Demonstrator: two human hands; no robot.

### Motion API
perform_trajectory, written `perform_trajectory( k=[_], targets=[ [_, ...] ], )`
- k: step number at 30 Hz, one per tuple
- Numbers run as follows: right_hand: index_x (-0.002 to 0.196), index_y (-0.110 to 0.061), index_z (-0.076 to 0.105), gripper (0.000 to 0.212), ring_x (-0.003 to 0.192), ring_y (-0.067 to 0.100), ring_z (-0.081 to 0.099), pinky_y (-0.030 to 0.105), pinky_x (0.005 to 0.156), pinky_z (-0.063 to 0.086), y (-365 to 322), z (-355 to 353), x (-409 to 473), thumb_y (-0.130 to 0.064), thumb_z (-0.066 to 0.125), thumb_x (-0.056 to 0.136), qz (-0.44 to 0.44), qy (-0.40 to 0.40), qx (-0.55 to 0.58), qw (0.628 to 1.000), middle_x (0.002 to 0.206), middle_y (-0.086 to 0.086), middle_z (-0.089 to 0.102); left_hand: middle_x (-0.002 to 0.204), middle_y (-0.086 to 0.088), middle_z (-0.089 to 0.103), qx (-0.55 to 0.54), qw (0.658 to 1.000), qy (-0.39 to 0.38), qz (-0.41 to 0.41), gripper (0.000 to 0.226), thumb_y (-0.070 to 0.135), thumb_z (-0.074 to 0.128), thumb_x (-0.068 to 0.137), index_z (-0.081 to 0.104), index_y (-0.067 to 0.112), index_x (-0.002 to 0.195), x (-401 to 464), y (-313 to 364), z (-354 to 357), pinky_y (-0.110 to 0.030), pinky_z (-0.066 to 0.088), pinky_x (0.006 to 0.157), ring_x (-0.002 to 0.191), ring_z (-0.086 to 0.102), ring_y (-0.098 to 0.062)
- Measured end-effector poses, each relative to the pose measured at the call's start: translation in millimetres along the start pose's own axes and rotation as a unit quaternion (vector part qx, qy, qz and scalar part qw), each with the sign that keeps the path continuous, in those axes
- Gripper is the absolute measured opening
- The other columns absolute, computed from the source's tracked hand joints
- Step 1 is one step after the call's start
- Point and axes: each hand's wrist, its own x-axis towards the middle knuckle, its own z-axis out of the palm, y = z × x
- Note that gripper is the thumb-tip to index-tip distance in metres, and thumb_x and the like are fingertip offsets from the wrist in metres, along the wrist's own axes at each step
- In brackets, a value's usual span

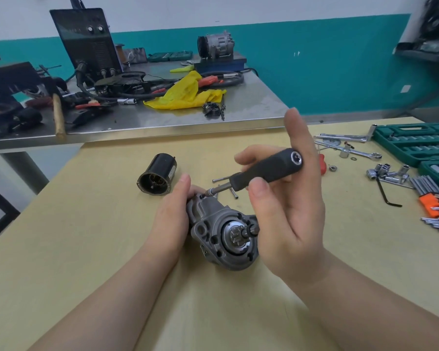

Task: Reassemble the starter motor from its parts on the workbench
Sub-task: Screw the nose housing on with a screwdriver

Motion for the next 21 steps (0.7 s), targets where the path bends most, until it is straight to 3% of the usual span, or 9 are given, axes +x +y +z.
perform_trajectory(
  k=[3, 7, 12, 14, 16, 18, 21],
  targets=[
    [0.164, -0.029, 0.022, 0.064, 0.108, 0.032, 0.068, 0.044, 0.096, 0.054, -2.0, 0.3, -0.6, -0.025, 0.056, 0.110, 0.004, 0.005, -0.008, 1.000, 0.127, 0.012, 0.066, 0.105, -0.033, 0.075, 0.005, 1.000, -0.006, -0.004, 0.083, 0.083, 0.042, 0.088, 0.078, 0.009, 0.096, 0.3, -0.2, 0.2, -0.074, 0.045, 0.106, 0.105, 0.068, -0.056],
    [0.158, -0.037, 0.035, 0.063, 0.101, 0.036, 0.074, 0.048, 0.085, 0.062, -3.5, -0.8, 3.8, -0.020, 0.067, 0.106, -0.008, 0.038, -0.029, 0.999, 0.115, 0.017, 0.071, 0.083, -0.014, 0.074, 0.022, 1.000, 0.012, 0.001, 0.070, 0.081, 0.042, 0.088, 0.079, 0.022, 0.081, 1.8, -1.5, -0.5, -0.067, 0.050, 0.101, 0.084, 0.068, -0.034],
    [0.154, -0.028, 0.042, 0.049, 0.104, 0.039, 0.072, 0.047, 0.076, 0.060, -1.3, -5.0, 5.0, -0.020, 0.061, 0.109, -0.029, 0.036, -0.041, 0.998, 0.110, 0.018, 0.069, 0.081, -0.015, 0.072, 0.015, 1.000, 0.010, 0.003, 0.065, 0.075, 0.042, 0.093, 0.077, 0.022, 0.078, 2.1, -1.2, -0.2, -0.066, 0.050, 0.102, 0.082, 0.066, -0.032],
    [0.159, -0.028, 0.037, 0.049, 0.108, 0.039, 0.071, 0.044, 0.080, 0.058, -1.2, -6.6, 3.2, -0.021, 0.051, 0.113, -0.032, 0.024, -0.033, 0.999, 0.117, 0.012, 0.069, 0.081, -0.015, 0.071, 0.011, 1.000, 0.006, -0.002, 0.064, 0.074, 0.042, 0.093, 0.076, 0.023, 0.076, 2.3, -0.9, 0.1, -0.066, 0.049, 0.103, 0.081, 0.065, -0.031],
    [0.161, -0.029, 0.033, 0.050, 0.108, 0.039, 0.070, 0.053, 0.088, 0.059, -0.5, -7.4, 1.2, -0.017, 0.044, 0.114, -0.027, 0.023, -0.031, 0.999, 0.124, 0.011, 0.068, 0.080, -0.013, 0.071, 0.013, 1.000, 0.008, -0.003, 0.063, 0.074, 0.043, 0.092, 0.077, 0.024, 0.076, 2.6, -1.5, -0.1, -0.065, 0.049, 0.103, 0.081, 0.065, -0.030],
    [0.160, -0.030, 0.034, 0.051, 0.107, 0.040, 0.071, 0.059, 0.092, 0.058, 0.0, -6.1, 0.7, -0.013, 0.045, 0.113, -0.016, 0.038, -0.030, 0.999, 0.124, 0.017, 0.068, 0.080, -0.012, 0.071, 0.019, 1.000, 0.007, -0.002, 0.064, 0.076, 0.043, 0.090, 0.077, 0.023, 0.078, 2.8, -2.5, -0.8, -0.065, 0.049, 0.103, 0.082, 0.065, -0.030],
    [0.151, -0.026, 0.042, 0.044, 0.103, 0.036, 0.072, 0.052, 0.087, 0.060, -2.1, -4.9, 4.0, -0.019, 0.057, 0.110, -0.012, 0.058, -0.034, 0.998, 0.114, 0.021, 0.068, 0.082, -0.014, 0.072, 0.025, 1.000, 0.004, -0.003, 0.067, 0.078, 0.043, 0.087, 0.078, 0.022, 0.080, 3.5, -2.8, -1.5, -0.065, 0.049, 0.103, 0.082, 0.066, -0.031]
  ],
)
